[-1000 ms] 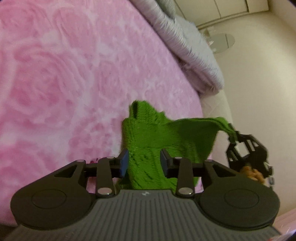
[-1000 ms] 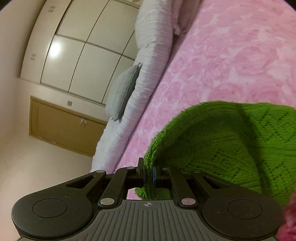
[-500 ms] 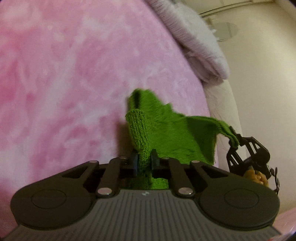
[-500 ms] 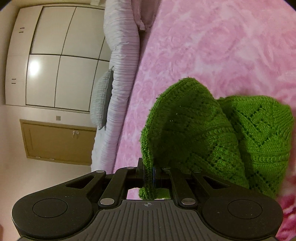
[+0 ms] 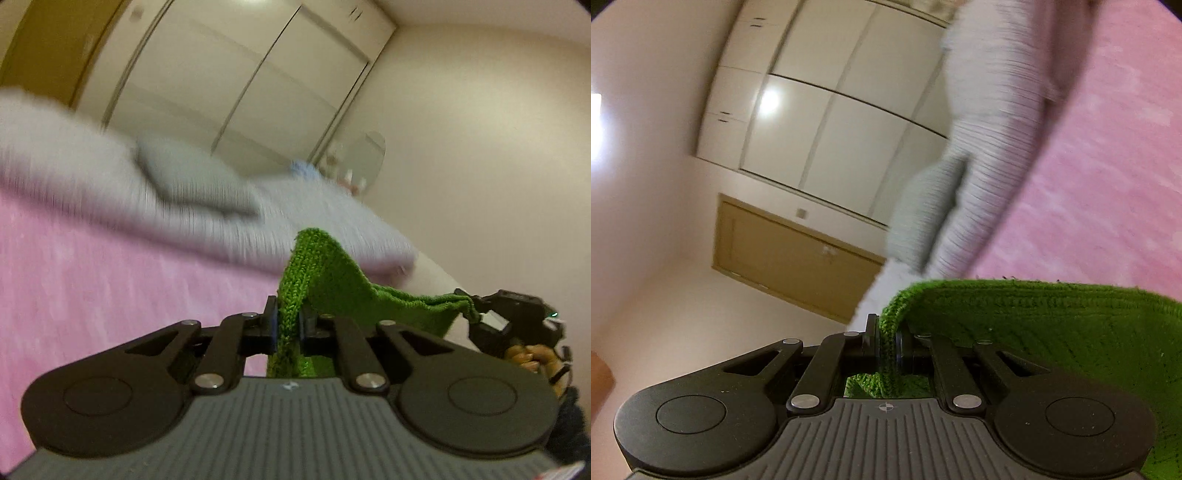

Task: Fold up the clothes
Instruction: 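Lower the sweater onto the bed with both grippers, laying it flat, then open both grippers and release the green sweater hem, then pull both grippers up and back from the flattened sweater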

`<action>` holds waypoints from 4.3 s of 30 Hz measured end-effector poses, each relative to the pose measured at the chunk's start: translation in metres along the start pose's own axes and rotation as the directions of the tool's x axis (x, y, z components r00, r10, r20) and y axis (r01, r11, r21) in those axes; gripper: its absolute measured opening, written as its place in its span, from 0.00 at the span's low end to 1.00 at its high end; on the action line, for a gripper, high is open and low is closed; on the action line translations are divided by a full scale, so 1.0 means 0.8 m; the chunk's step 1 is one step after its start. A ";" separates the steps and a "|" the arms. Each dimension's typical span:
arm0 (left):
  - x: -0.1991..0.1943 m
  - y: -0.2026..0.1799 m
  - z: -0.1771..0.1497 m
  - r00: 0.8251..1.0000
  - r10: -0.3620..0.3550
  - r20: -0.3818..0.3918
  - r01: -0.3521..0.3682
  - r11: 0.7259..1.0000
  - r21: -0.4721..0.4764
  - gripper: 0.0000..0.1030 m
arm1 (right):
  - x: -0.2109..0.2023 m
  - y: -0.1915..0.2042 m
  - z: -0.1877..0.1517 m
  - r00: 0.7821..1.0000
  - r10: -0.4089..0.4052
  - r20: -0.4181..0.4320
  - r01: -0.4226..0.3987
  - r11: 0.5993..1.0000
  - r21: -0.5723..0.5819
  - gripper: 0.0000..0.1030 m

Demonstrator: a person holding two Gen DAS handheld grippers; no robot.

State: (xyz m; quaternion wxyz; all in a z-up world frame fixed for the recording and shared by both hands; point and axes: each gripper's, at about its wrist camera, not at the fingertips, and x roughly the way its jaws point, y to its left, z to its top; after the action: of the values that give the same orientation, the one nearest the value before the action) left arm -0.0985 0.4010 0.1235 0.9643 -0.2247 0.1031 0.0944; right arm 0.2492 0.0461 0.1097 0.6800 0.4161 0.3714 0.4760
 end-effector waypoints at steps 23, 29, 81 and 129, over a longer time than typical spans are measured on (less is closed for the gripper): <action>-0.203 0.134 -0.291 0.904 0.291 -0.314 -0.370 0.899 -0.233 0.11 | -0.094 -0.165 -0.243 0.794 -0.382 -0.474 0.360 0.922 -0.140 0.13; -0.178 0.147 -0.311 0.913 0.232 -0.337 -0.357 0.855 -0.377 0.30 | -0.102 -0.210 -0.268 0.819 -0.411 -0.400 0.441 0.897 -0.020 0.78; -0.097 0.069 -0.331 0.775 0.287 -0.563 -0.359 0.933 -0.019 0.06 | -0.069 -0.173 -0.332 0.648 -0.653 -0.391 0.440 0.741 -0.508 0.07; 0.315 0.349 -0.153 0.961 0.024 -0.276 -0.079 0.979 -0.189 0.05 | 0.390 -0.295 -0.043 0.871 -0.342 -0.353 0.105 0.832 -0.545 0.06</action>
State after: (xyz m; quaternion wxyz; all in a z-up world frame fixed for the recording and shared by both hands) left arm 0.0610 0.6257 -0.1600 0.9110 -0.3278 0.2305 0.0976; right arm 0.3822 0.3050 -0.1540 0.7166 0.0563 0.4220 0.5525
